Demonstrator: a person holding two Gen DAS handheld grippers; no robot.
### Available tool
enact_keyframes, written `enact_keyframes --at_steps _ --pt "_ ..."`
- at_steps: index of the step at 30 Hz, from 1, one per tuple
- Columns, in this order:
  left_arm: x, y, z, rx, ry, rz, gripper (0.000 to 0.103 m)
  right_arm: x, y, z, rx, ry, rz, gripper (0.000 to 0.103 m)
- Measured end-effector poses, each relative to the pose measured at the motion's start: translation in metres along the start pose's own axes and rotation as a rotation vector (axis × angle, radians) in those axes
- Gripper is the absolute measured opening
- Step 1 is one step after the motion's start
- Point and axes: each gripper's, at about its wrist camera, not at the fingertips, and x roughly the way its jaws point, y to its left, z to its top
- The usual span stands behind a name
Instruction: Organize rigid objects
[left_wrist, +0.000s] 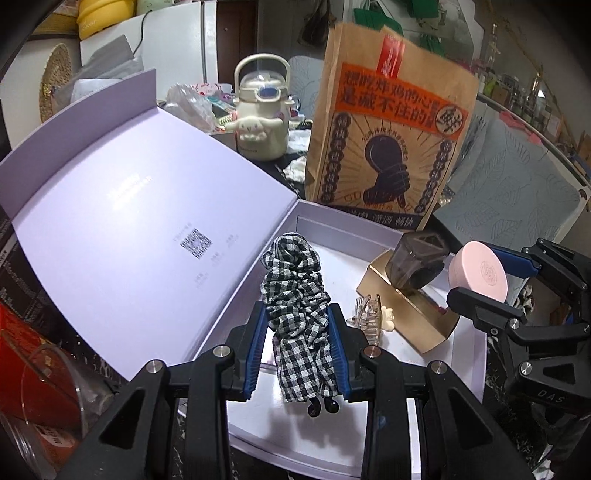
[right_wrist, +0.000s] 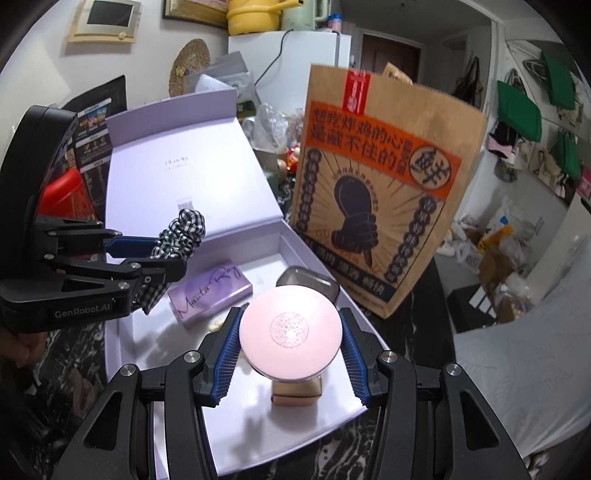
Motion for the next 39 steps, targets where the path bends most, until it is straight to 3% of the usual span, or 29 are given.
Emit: enact_keyframes --at_steps 28,39 --pt "0.054 0.001 -0.008 -0.018 0.164 -0.064 0.032 0.036 -0.012 -0.018 0.048 0.098 -0.008 0.050" --pt "0.054 0.000 -0.010 -0.020 0.164 -0.047 0.032 0.037 -0.010 -0.017 0.047 0.106 -0.017 0.050"
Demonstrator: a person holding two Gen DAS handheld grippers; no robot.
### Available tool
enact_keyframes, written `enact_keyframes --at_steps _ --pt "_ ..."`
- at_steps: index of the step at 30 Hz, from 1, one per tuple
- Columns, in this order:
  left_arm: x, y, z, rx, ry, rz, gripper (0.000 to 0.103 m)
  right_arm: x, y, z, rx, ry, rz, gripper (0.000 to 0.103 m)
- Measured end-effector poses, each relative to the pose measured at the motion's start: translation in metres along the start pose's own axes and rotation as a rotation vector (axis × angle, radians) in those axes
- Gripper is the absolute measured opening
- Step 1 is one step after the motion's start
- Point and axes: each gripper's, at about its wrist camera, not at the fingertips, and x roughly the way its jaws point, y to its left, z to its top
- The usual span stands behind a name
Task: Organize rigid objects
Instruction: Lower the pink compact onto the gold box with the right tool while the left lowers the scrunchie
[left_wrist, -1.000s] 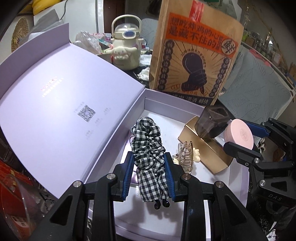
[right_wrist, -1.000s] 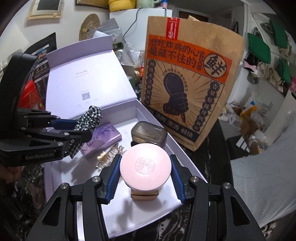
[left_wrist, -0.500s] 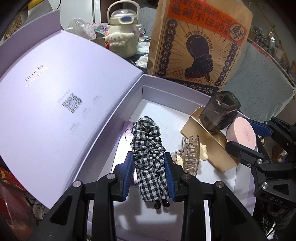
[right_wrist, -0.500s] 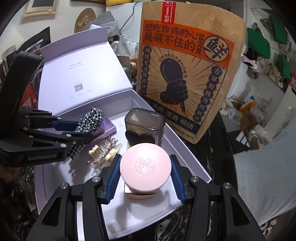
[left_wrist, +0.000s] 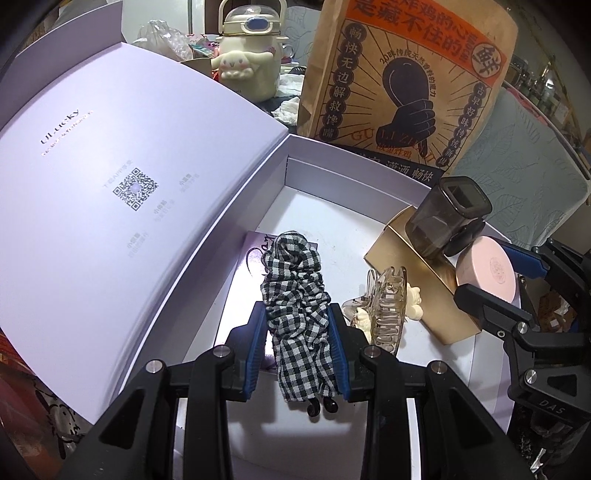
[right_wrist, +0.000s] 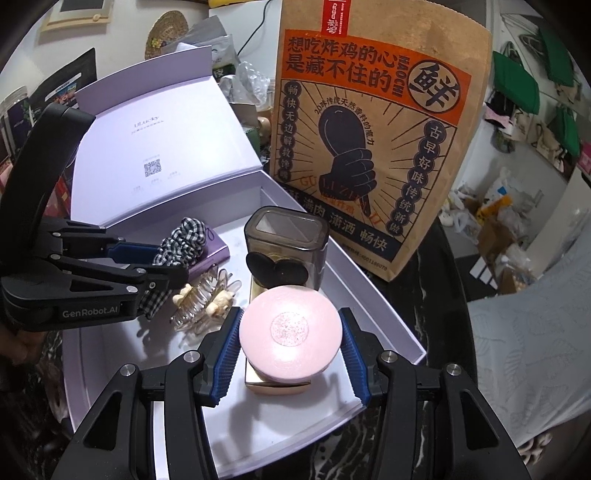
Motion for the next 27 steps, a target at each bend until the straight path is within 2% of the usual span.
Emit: enact_keyframes --at_steps 6,12,27 --pt "-0.002 -0.002 -0.002 0.005 0.006 0.020 0.032 0.000 0.000 0.000 0.001 0.008 -0.006 0.052" --pt "-0.003 -0.001 -0.003 -0.003 0.008 0.030 0.032 -0.002 -0.002 0.000 -0.002 0.004 -0.013 0.058" --pt "-0.008 0.002 -0.007 -0.025 0.045 0.059 0.033 -0.015 0.000 0.002 -0.017 -0.006 -0.020 0.061"
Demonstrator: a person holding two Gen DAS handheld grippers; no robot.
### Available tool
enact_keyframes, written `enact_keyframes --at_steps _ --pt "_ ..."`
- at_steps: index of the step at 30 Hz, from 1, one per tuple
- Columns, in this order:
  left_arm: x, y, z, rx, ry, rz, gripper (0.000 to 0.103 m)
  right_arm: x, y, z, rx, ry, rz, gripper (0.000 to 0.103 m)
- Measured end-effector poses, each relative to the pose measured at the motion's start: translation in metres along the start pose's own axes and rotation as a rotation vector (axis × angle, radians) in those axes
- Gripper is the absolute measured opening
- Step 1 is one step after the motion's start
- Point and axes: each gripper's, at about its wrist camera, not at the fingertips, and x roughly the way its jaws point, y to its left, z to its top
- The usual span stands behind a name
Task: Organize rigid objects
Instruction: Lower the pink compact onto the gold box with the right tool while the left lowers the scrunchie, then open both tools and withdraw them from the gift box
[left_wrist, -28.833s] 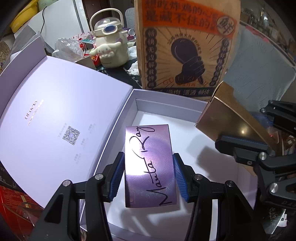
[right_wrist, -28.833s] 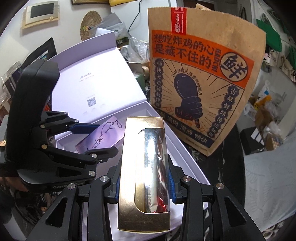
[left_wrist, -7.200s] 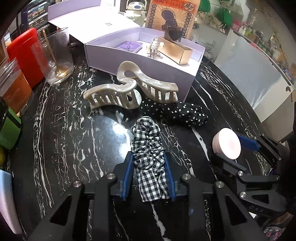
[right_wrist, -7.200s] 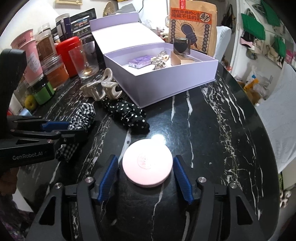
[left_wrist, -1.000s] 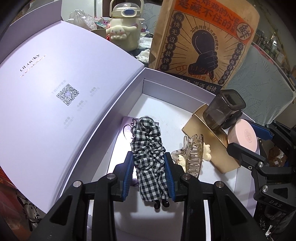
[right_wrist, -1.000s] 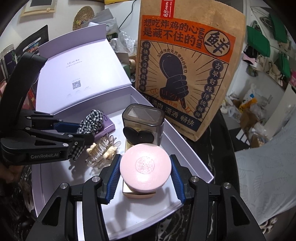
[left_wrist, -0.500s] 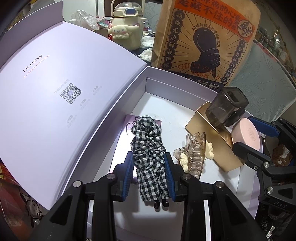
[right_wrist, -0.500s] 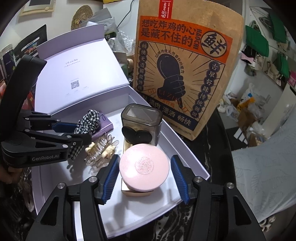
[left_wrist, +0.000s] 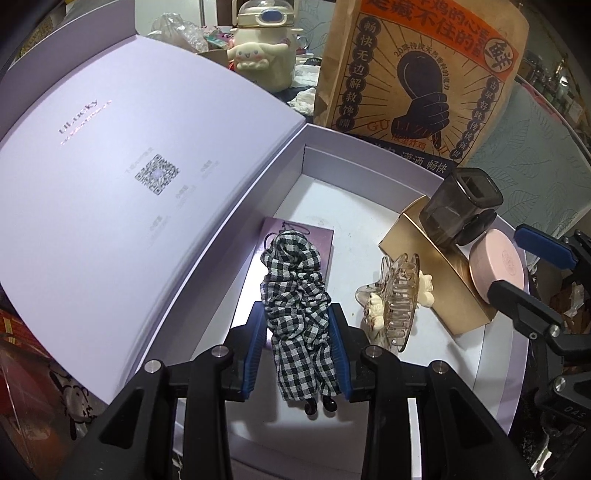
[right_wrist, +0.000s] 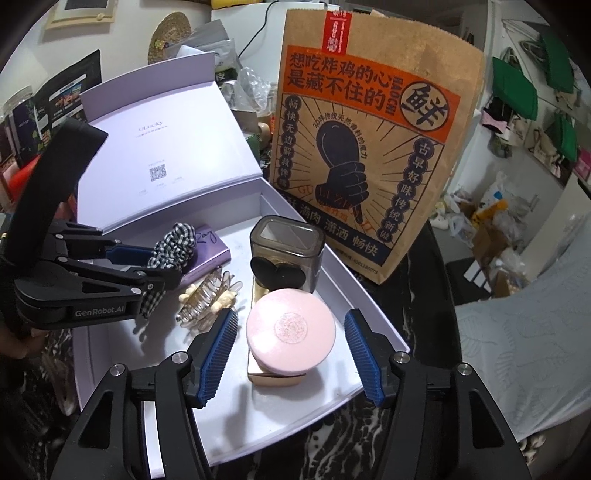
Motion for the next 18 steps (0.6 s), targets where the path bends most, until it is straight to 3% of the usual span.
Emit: enact_keyframes --at_steps 13,14,16,17,18 --pt "-0.021 0.000 -0.001 -0.021 -0.028 0.021 0.034 -0.023 -0.001 0.003 0.007 -0.040 -0.024 0.061" --pt "-0.022 0.000 -0.001 -0.024 -0.028 0.025 0.038 -0.025 -0.001 0.003 0.006 -0.043 -0.026 0.061" --pt "-0.026 0.001 -0.001 -0.033 -0.032 0.029 0.062 -0.028 0.000 0.003 0.005 -0.050 -0.029 0.061" --pt "-0.029 0.001 -0.002 -0.035 -0.042 0.027 0.084 -0.031 0.000 0.003 0.004 -0.054 -0.030 0.061" --pt "-0.032 0.001 -0.002 -0.035 -0.055 0.028 0.098 -0.033 0.001 0.003 0.002 -0.058 -0.031 0.061"
